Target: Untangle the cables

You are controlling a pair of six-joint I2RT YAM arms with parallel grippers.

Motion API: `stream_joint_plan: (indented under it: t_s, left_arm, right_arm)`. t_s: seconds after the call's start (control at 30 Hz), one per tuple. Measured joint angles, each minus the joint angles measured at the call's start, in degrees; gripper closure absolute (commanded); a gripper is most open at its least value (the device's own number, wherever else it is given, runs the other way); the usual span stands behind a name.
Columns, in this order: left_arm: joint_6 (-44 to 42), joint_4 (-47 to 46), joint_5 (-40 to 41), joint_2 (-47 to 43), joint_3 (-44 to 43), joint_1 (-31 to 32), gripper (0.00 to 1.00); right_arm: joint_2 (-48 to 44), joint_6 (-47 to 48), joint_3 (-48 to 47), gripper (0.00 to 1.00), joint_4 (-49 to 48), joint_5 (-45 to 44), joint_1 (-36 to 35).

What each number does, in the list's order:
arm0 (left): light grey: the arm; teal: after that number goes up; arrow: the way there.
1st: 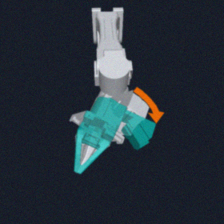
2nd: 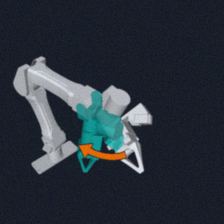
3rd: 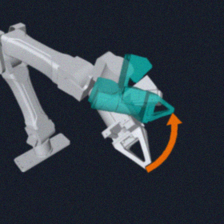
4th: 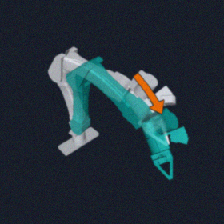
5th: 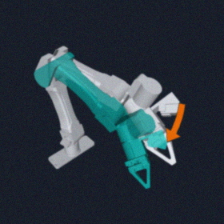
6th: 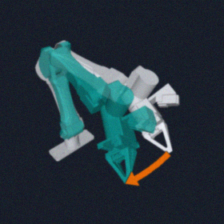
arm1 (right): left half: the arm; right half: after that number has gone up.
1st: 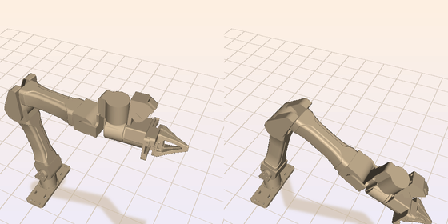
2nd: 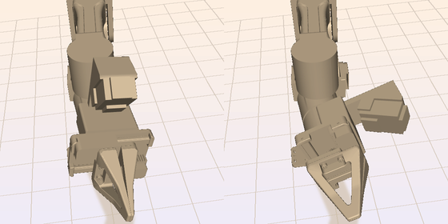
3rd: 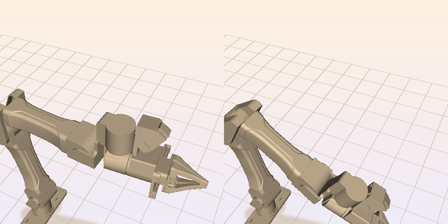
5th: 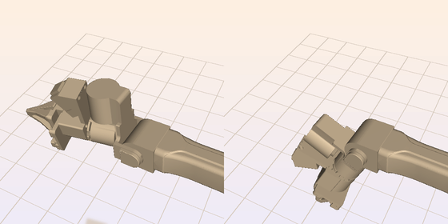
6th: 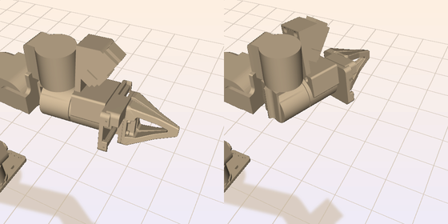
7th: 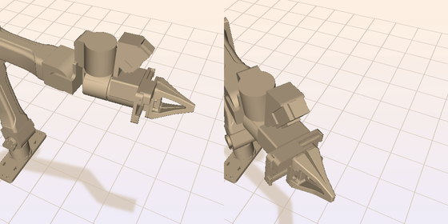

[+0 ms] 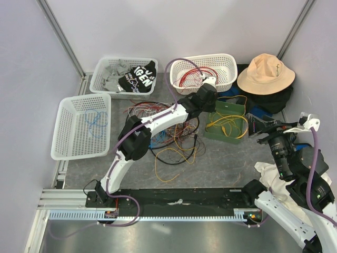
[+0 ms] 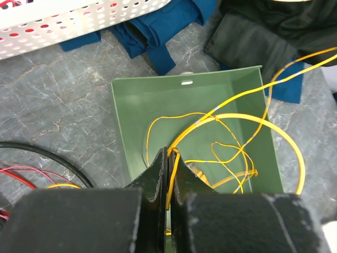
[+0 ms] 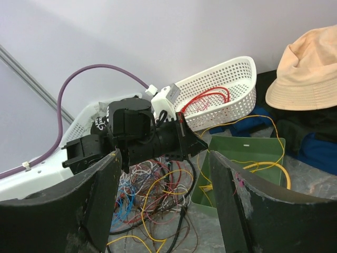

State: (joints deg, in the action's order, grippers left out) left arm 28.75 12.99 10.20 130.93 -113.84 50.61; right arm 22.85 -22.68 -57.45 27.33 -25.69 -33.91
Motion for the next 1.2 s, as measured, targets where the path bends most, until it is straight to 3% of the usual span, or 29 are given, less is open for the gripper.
stream_joint_plan:
  t_s: [0.1, 0.17, 0.2, 0.23, 0.27, 0.3, 0.33, 0.57, 0.73, 1.0, 1.2]
  left_arm:
    - [-1.01, 0.26, 1.42, 0.07, -0.07, 0.61, 0.98]
    - [-1.84, 0.31, 2.25, 0.07, -0.07, 1.11, 0.8]
    - [-2.27, 0.48, 2.58, 0.07, -0.04, 1.33, 0.69]
    - [-2.86, 0.66, 3.1, 0.04, 0.07, 1.62, 0.51]
    - [-3.48, 0.63, 3.43, -0.09, 0.39, 1.88, 0.42]
    - [-4.15, 0.66, 3.85, -0.39, 1.09, 2.14, 0.08]
    - [-4.5, 0.48, 4.85, -1.2, 2.64, 2.49, 0.01]
    - [-6.51, 0.17, 10.32, -11.8, 13.33, 3.5, 0.0]
    - [-6.78, -1.68, 15.26, -28.24, 22.99, 3.5, 0.0]
    - [-4.37, -2.38, 14.64, -59.04, 50.58, 3.48, 0.0]
    - [2.03, 3.32, 13.97, -67.45, 69.96, 3.48, 0.06]
  right_arm:
    - [0.0, 0.39, 0.0, 0.25, 0.46, -0.46, 0.0]
    - [0.0, 0.57, 0.04, 0.24, 0.61, -0.98, 0.0]
    - [0.0, 0.63, 0.04, 0.24, 0.61, -1.18, 0.0]
    - [0.0, 0.66, 0.07, 0.24, 0.61, -1.2, 0.0]
    - [0.0, 0.66, 0.09, 0.24, 0.61, -1.25, 0.0]
    - [0.02, 0.66, 0.13, 0.24, 0.61, -1.25, 0.0]
    - [0.04, 0.66, 0.2, 0.24, 0.61, -1.31, 0.0]
    - [0.48, 0.39, 0.76, 0.24, 0.59, -1.2, 0.0]
    - [0.44, -0.28, 3.28, 0.24, 0.44, -0.92, 0.0]
    - [-0.28, -2.08, 11.06, 0.24, -0.59, 2.91, 0.0]
    - [-0.09, -3.52, 14.36, 0.24, -1.62, 5.42, 0.0]
